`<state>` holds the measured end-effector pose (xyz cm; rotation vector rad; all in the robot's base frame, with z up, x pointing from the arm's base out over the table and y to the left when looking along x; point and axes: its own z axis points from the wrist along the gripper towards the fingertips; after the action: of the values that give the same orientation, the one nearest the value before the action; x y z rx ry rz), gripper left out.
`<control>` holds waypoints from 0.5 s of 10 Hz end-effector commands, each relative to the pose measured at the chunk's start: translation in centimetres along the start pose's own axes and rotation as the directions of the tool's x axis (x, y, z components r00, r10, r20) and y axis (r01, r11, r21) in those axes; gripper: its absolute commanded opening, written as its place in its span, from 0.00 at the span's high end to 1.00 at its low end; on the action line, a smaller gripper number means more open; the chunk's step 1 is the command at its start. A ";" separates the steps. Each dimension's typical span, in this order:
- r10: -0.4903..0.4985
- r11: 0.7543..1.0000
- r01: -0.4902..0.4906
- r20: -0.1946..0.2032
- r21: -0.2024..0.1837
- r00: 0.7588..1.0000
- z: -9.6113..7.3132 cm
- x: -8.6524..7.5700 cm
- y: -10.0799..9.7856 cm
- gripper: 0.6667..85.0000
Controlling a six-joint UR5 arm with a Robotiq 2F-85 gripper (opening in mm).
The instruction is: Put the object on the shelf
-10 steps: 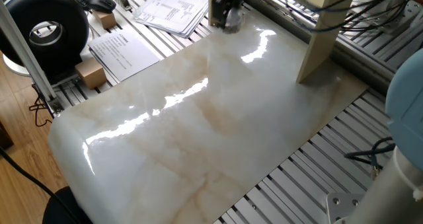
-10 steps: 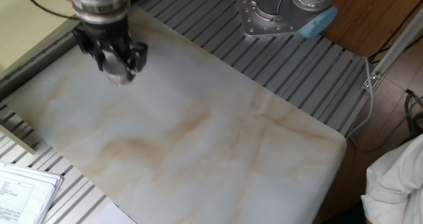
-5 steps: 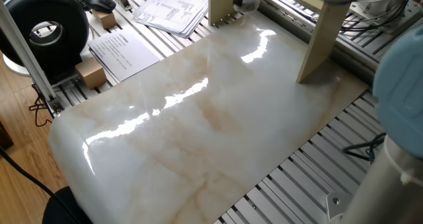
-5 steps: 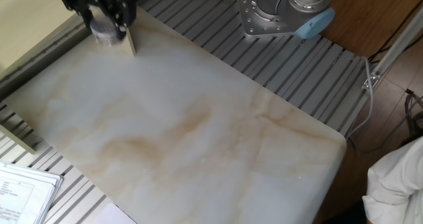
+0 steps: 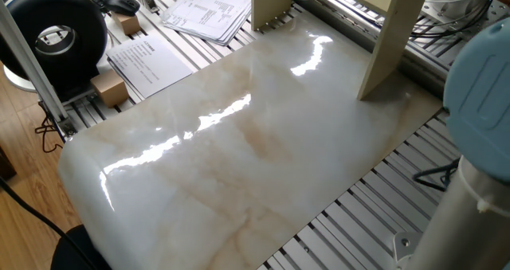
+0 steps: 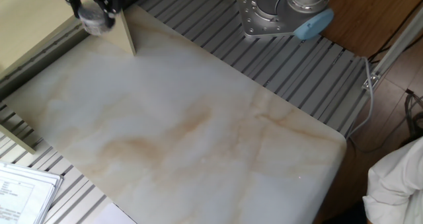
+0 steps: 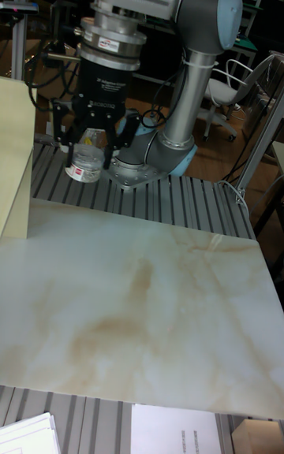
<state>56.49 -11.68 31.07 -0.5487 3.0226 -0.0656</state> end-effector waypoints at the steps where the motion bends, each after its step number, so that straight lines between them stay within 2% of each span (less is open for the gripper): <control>1: -0.089 0.996 0.088 0.034 0.015 0.996 0.3 1.6 -4.2 0.99; 2: -0.098 0.995 0.098 0.042 0.012 0.994 0.4 1.9 -4.5 0.99; 3: -0.096 0.995 0.095 0.036 0.025 0.995 0.3 2.1 -4.4 0.99; 5: -0.071 0.997 0.071 0.031 0.025 0.997 0.3 2.0 -4.2 0.99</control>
<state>56.18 -15.82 30.80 -0.6492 2.9779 -0.0981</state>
